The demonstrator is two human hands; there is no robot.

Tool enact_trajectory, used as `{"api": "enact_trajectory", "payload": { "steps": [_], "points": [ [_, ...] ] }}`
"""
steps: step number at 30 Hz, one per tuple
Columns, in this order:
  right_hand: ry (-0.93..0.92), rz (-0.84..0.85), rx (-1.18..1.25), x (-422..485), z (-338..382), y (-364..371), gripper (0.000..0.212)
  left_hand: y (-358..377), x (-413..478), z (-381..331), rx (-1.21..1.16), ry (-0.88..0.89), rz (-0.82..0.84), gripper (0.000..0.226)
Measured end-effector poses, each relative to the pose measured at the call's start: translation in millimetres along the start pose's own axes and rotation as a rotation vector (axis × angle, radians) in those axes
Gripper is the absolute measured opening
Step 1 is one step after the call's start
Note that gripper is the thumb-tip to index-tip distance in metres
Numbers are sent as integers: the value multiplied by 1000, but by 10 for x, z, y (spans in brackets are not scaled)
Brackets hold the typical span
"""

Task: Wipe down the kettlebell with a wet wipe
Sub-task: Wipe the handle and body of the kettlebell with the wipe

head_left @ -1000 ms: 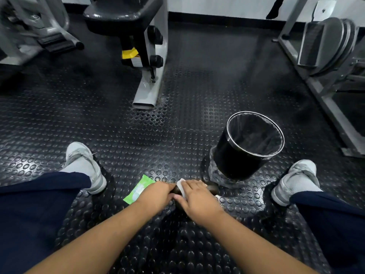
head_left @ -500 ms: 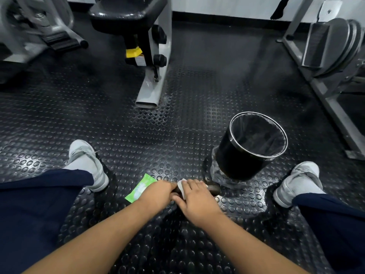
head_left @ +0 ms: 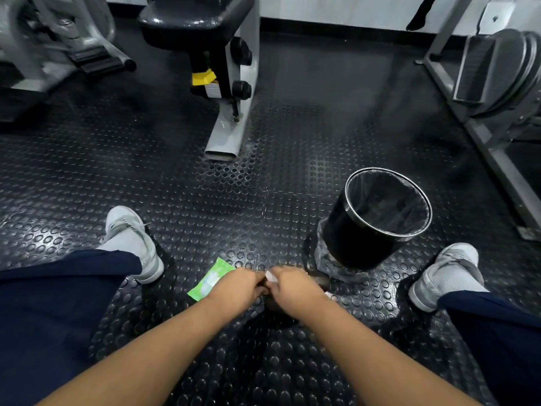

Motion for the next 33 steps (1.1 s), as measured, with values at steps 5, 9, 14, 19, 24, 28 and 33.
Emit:
{"api": "enact_trajectory", "payload": {
  "steps": [5,9,14,19,24,28,33],
  "points": [
    [109,-67,117,-99,-351,-149,31,-8,1,23,18,21,9,26],
    [267,-282,425,-365,-427,-346,23,-54,-6,11,-14,14,44,28],
    [900,-191,1386,-765,-449,35,13,-73,4,16,7,19,75,32],
    [1151,-181,1635,-792,-419,350,21,-47,63,19,76,46,99,37],
    [1155,-360,1762,-456,-428,248,29,55,92,88,18,136,42,65],
    [1145,-384,1783,-172,-144,130,34,63,126,83,-55,112,68,48],
    [1070,-358,1903,-109,401,214,38,28,121,57,-23,128,46,45]
  ]
}}
Point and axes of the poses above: each hand's wrist, its own x-axis towards the middle knuckle, its own y-axis out of the palm, z = x × y, the point moved 1 cm from there along x, towards the middle knuckle, and after that the axes turned 6 degrees about -z, right-handed, at the moved point
